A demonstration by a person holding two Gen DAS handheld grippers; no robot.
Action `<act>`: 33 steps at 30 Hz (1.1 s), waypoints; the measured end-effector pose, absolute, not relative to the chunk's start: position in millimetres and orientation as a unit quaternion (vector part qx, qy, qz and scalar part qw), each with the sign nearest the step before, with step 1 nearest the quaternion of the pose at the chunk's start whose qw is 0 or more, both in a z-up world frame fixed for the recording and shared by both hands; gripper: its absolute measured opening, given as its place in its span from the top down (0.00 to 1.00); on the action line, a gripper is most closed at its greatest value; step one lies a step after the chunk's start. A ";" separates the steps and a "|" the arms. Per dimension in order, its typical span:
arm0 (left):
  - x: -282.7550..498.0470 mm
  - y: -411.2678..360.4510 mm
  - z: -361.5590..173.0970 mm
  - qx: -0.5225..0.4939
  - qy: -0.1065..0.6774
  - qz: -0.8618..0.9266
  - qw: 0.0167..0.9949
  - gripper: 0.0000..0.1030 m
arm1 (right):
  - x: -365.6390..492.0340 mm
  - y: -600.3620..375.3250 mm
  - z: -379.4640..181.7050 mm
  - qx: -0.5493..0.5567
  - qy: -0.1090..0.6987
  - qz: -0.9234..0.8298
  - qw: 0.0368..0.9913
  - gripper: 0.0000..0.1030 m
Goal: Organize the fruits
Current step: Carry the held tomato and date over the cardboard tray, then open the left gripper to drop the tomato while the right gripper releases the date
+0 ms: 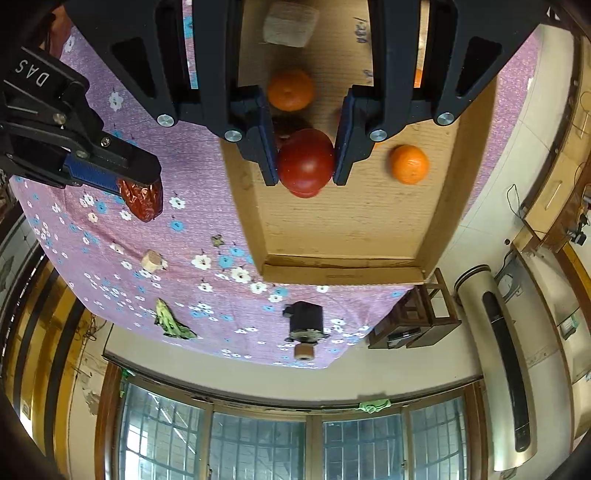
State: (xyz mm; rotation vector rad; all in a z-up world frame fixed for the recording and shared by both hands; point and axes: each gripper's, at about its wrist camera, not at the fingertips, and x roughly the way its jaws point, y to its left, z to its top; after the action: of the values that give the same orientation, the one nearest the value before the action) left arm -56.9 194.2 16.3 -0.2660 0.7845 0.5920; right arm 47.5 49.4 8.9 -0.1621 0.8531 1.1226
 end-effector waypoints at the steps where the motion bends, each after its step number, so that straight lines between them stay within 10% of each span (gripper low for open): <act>1: -58.2 196.8 17.0 -0.128 0.374 0.284 0.873 0.74 | 46.7 52.9 9.4 -0.075 0.391 0.517 0.758 0.74; 33: -43.0 314.9 -16.3 -0.182 0.415 0.331 0.828 0.74 | 62.2 188.3 -31.8 -0.148 0.423 0.527 0.722 0.74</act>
State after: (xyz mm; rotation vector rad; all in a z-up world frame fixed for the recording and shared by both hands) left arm -43.0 314.9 -16.3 -0.3859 0.8821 0.7022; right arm 62.2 188.3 -31.8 -0.3266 0.9333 1.1644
